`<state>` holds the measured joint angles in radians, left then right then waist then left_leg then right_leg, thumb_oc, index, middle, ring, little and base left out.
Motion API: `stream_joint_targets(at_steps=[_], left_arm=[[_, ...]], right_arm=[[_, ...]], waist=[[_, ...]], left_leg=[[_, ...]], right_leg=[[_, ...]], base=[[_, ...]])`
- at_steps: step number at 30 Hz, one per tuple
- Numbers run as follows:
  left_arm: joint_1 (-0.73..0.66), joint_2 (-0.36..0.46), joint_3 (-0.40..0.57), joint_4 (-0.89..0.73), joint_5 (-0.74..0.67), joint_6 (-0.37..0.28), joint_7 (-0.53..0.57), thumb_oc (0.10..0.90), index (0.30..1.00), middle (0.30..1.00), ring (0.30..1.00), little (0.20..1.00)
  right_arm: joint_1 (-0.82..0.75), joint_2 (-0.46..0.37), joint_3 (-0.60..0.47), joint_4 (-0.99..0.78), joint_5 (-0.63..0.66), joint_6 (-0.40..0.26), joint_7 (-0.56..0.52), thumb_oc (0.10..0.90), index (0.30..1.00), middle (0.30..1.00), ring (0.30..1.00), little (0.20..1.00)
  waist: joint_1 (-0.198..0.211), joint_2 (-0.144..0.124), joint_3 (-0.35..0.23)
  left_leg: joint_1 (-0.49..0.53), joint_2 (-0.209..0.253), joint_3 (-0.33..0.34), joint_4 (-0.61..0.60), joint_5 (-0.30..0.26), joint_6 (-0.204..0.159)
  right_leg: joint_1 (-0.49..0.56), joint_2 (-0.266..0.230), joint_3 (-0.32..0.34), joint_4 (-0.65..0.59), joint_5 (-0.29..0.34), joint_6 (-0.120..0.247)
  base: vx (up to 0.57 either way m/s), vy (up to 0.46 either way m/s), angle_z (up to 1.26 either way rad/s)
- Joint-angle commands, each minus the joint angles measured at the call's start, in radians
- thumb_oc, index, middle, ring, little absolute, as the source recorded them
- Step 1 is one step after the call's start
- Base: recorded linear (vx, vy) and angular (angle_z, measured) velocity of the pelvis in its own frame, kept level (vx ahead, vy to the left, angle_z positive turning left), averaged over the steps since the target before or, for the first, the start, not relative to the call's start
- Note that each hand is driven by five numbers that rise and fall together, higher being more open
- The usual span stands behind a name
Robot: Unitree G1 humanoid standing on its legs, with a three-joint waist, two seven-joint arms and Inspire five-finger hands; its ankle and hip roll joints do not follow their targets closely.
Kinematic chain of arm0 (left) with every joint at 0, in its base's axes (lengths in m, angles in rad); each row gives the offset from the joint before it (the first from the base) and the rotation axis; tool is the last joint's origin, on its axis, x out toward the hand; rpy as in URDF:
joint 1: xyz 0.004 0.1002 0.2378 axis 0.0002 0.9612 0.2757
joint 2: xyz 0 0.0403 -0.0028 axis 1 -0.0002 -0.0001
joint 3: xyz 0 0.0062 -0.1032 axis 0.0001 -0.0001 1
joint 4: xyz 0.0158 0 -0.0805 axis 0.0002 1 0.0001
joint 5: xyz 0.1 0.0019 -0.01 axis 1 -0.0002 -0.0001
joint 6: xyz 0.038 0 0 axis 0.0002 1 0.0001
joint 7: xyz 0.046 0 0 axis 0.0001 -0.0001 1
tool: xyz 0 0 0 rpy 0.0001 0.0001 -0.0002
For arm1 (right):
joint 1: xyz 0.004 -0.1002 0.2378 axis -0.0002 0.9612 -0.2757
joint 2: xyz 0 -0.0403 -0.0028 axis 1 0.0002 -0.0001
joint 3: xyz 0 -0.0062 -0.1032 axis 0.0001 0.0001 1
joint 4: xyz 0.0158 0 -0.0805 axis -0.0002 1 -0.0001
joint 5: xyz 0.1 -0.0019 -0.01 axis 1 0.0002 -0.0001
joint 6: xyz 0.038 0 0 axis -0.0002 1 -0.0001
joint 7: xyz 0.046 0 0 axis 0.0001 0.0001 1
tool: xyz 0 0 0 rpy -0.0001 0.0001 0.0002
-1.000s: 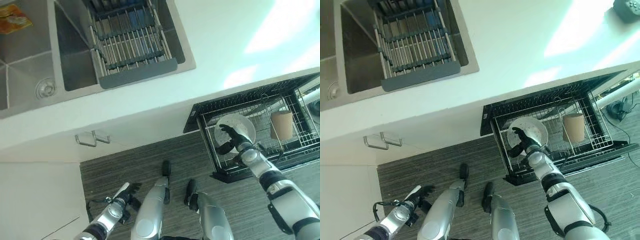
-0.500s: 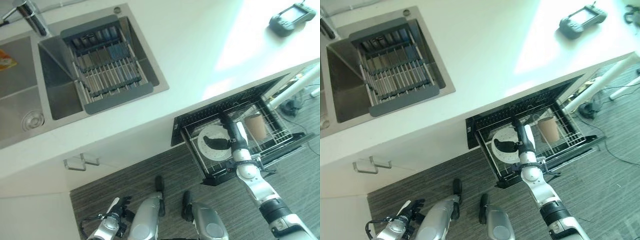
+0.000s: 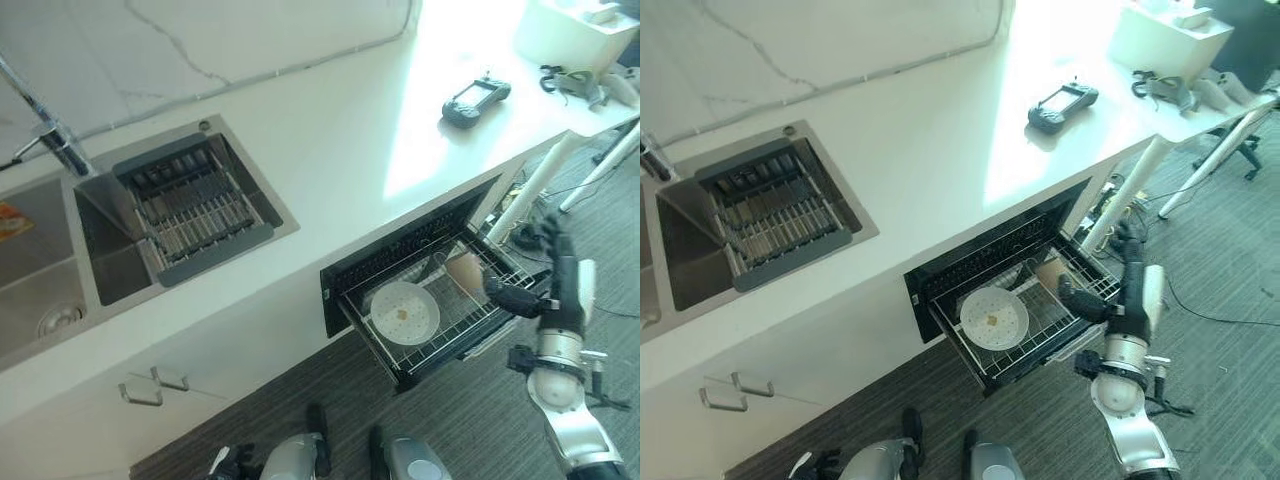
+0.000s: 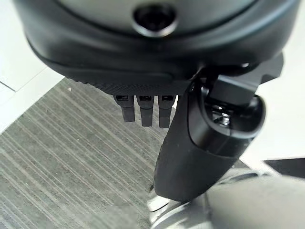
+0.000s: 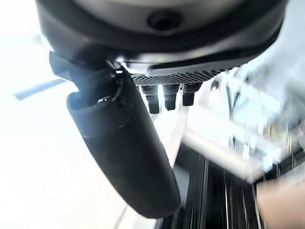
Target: Place the dishes in the dishwasher.
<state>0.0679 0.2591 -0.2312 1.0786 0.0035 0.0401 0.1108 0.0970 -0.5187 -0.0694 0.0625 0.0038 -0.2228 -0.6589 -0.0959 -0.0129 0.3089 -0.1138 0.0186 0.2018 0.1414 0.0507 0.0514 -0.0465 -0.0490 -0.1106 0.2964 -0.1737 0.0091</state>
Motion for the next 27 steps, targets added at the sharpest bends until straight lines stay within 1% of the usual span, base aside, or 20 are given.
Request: stream_joint_targets(at_steps=[1, 2, 3, 5, 8, 9, 10, 11, 12, 13, 14, 15, 17, 19, 22, 24, 25, 27], left_arm=[[0.025, -0.016, -0.007, -0.003, -0.037, -0.042, -0.005, 0.800, 0.900, 0.900, 0.900, 0.900], [0.027, -0.014, 0.000, 0.004, -0.047, -0.038, -0.012, 0.800, 0.900, 0.900, 0.900, 0.900], [0.027, -0.014, -0.002, 0.007, -0.053, -0.036, -0.012, 0.800, 0.900, 0.900, 0.900, 0.900], [0.030, -0.013, -0.010, 0.022, -0.068, -0.034, -0.017, 0.800, 0.900, 0.900, 0.900, 0.900], [0.015, -0.015, -0.028, 0.041, -0.091, -0.039, -0.022, 0.800, 0.900, 0.900, 0.900, 0.900], [0.012, -0.016, -0.036, 0.043, -0.104, -0.038, -0.024, 0.800, 0.900, 0.900, 0.900, 0.900], [0.008, -0.019, -0.044, 0.046, -0.117, -0.036, -0.026, 0.800, 0.900, 0.900, 0.900, 0.900], [0.006, -0.023, -0.050, 0.048, -0.133, -0.034, -0.030, 0.800, 0.900, 0.900, 0.900, 0.900], [0.005, -0.026, -0.053, 0.049, -0.145, -0.033, -0.034, 0.800, 0.900, 0.900, 0.900, 0.900], [0.008, -0.032, -0.058, 0.051, -0.154, -0.038, -0.039, 0.800, 0.900, 0.900, 0.900, 0.900], [0.008, -0.034, -0.058, 0.051, -0.154, -0.041, -0.040, 0.800, 0.900, 0.900, 0.900, 0.900], [0.003, -0.037, -0.065, 0.046, -0.160, -0.042, -0.041, 0.800, 0.900, 0.900, 0.900, 0.900], [-0.001, -0.036, -0.071, 0.034, -0.178, -0.039, -0.043, 0.800, 0.900, 0.900, 0.900, 0.900], [-0.010, -0.034, -0.068, 0.018, -0.217, -0.038, -0.063, 0.800, 0.900, 0.900, 0.900, 0.900], [-0.018, -0.028, -0.060, -0.001, -0.230, -0.043, -0.096, 0.800, 0.900, 0.900, 0.900, 0.900], [-0.033, -0.015, -0.063, -0.015, -0.257, -0.031, -0.100, 0.800, 0.900, 0.900, 0.900, 0.900], [-0.038, -0.009, -0.065, -0.020, -0.274, -0.031, -0.106, 0.800, 0.900, 0.900, 0.900, 0.900], [-0.044, -0.001, -0.065, -0.032, -0.291, -0.040, -0.115, 0.800, 0.900, 0.900, 0.900, 0.900]], right_arm=[[-0.060, -0.049, -0.155, 0.013, -0.048, -0.124, -0.241, 0.800, 0.900, 0.900, 0.900, 0.900], [-0.028, -0.048, -0.190, 0.064, -0.089, -0.123, -0.282, 0.800, 0.900, 0.900, 0.900, 0.900], [-0.020, -0.047, -0.200, 0.087, -0.090, -0.124, -0.292, 0.800, 0.900, 0.900, 0.900, 0.900], [0.003, -0.037, -0.221, 0.183, -0.012, -0.143, -0.335, 0.800, 0.900, 0.900, 0.900, 0.900], [0.021, -0.001, -0.243, 0.385, 0.111, -0.224, -0.376, 0.800, 0.900, 0.900, 0.900, 0.900], [0.027, 0.016, -0.249, 0.442, 0.115, -0.234, -0.371, 0.800, 0.900, 0.900, 0.900, 0.900], [0.029, 0.028, -0.246, 0.496, 0.092, -0.253, -0.381, 0.800, 0.900, 0.900, 0.900, 0.900], [0.031, 0.034, -0.230, 0.541, 0.056, -0.245, -0.384, 0.800, 0.900, 0.900, 0.900, 0.900], [0.029, 0.040, -0.213, 0.571, 0.052, -0.225, -0.367, 0.800, 0.900, 0.900, 0.900, 0.900], [0.025, 0.062, -0.172, 0.647, 0.076, -0.232, -0.337, 0.800, 0.900, 0.900, 0.900, 0.900], [0.023, 0.067, -0.163, 0.668, 0.081, -0.223, -0.309, 0.800, 0.900, 0.900, 0.900, 0.900], [0.012, 0.082, -0.126, 0.744, 0.082, -0.252, -0.266, 0.800, 0.900, 0.900, 0.900, 0.900], [-0.005, 0.082, -0.085, 0.774, 0.067, -0.255, -0.207, 0.800, 0.900, 0.900, 0.900, 0.900], [-0.045, 0.072, -0.006, 0.787, 0.014, -0.227, -0.125, 0.800, 0.900, 0.900, 0.900, 0.900], [-0.088, 0.053, 0.072, 0.799, 0.005, -0.208, -0.054, 0.800, 0.900, 0.900, 0.900, 0.900], [-0.141, 0.027, 0.127, 0.819, -0.012, -0.208, -0.001, 0.800, 0.900, 0.900, 0.900, 0.900], [-0.172, 0.015, 0.160, 0.822, -0.028, -0.212, 0.008, 0.800, 0.900, 0.900, 0.900, 0.900], [-0.214, -0.001, 0.197, 0.815, -0.053, -0.206, 0.020, 0.800, 0.900, 0.900, 0.900, 0.900]], waist=[[-0.020, 0.008, -0.022], [-0.028, 0.010, -0.023], [-0.030, 0.011, -0.024], [-0.034, 0.015, -0.024], [-0.037, 0.022, -0.019], [-0.037, 0.025, -0.016], [-0.036, 0.029, -0.013], [-0.035, 0.032, -0.011], [-0.034, 0.035, -0.008], [-0.030, 0.040, -0.004], [-0.029, 0.041, -0.003], [-0.024, 0.048, 0.003], [-0.018, 0.054, 0.013], [-0.007, 0.062, 0.029], [0.011, 0.073, 0.060], [0.035, 0.077, 0.096], [0.050, 0.078, 0.113], [0.067, 0.085, 0.132]], left_leg=[[0.059, 0.034, 0.005, 0.159, -0.326, -0.014], [0.057, 0.034, 0.006, 0.159, -0.326, -0.014], [0.056, 0.034, 0.006, 0.159, -0.327, -0.015], [0.054, 0.036, 0.006, 0.159, -0.326, -0.017], [0.044, 0.037, 0.004, 0.159, -0.324, -0.020], [0.042, 0.036, 0.001, 0.159, -0.323, -0.021], [0.039, 0.033, -0.004, 0.159, -0.323, -0.020], [0.037, 0.029, -0.010, 0.159, -0.323, -0.020], [0.036, 0.025, -0.015, 0.159, -0.323, -0.019], [0.038, 0.021, -0.022, 0.159, -0.321, -0.018], [0.038, 0.020, -0.024, 0.159, -0.321, -0.018], [0.039, 0.016, -0.029, 0.159, -0.318, -0.016], [0.040, 0.011, -0.037, 0.159, -0.315, -0.012], [0.039, 0.001, -0.052, 0.159, -0.309, -0.004], [0.040, 0.002, -0.073, 0.159, -0.299, 0.010], [0.032, -0.007, -0.093, 0.159, -0.288, 0.020], [0.034, -0.017, -0.107, 0.159, -0.296, 0.019], [0.015, -0.025, -0.124, 0.159, -0.285, 0.020]], right_leg=[[0.004, 0.003, -0.031, 0.004, -0.053, 0.070], [0.002, 0.004, -0.030, 0.004, -0.054, 0.070], [0.002, 0.004, -0.030, 0.004, -0.055, 0.070], [0.002, 0.004, -0.034, 0.004, -0.057, 0.068], [-0.005, 0.002, -0.039, 0.004, -0.056, 0.063], [-0.007, 0.001, -0.041, 0.004, -0.056, 0.061], [-0.008, 0.000, -0.043, 0.004, -0.056, 0.059], [-0.009, 0.000, -0.042, 0.004, -0.056, 0.057], [-0.009, 0.000, -0.042, 0.004, -0.057, 0.055], [-0.007, -0.002, -0.043, 0.004, -0.056, 0.051], [-0.006, -0.003, -0.043, 0.004, -0.056, 0.050], [-0.004, -0.006, -0.049, 0.004, -0.055, 0.046], [-0.001, -0.009, -0.056, 0.004, -0.056, 0.040], [0.004, -0.009, -0.067, 0.004, -0.058, 0.030], [0.018, -0.002, -0.095, 0.004, -0.048, 0.016], [-0.013, -0.012, -0.112, 0.079, -0.072, 0.005], [-0.025, -0.019, -0.109, 0.122, -0.104, 0.007], [-0.055, -0.029, -0.115, 0.176, -0.119, 0.003]], base=[[0.01, -0.019, -0.08], [0.01, -0.016, -0.11], [0.02, -0.016, -0.10], [0.02, -0.015, -0.08], [0.00, -0.003, -0.03], [0.00, 0.000, 0.00], [0.00, 0.000, 0.00], [0.00, 0.000, 0.00], [0.04, 0.019, 0.02], [0.06, 0.019, -0.01], [0.07, 0.024, 0.00], [0.05, 0.023, 0.02], [0.03, 0.029, 0.11], [0.01, 0.035, 0.26], [0.01, 0.014, 0.29], [0.00, -0.009, 0.45], [0.02, -0.003, 0.27], [0.00, 0.001, 0.24]])
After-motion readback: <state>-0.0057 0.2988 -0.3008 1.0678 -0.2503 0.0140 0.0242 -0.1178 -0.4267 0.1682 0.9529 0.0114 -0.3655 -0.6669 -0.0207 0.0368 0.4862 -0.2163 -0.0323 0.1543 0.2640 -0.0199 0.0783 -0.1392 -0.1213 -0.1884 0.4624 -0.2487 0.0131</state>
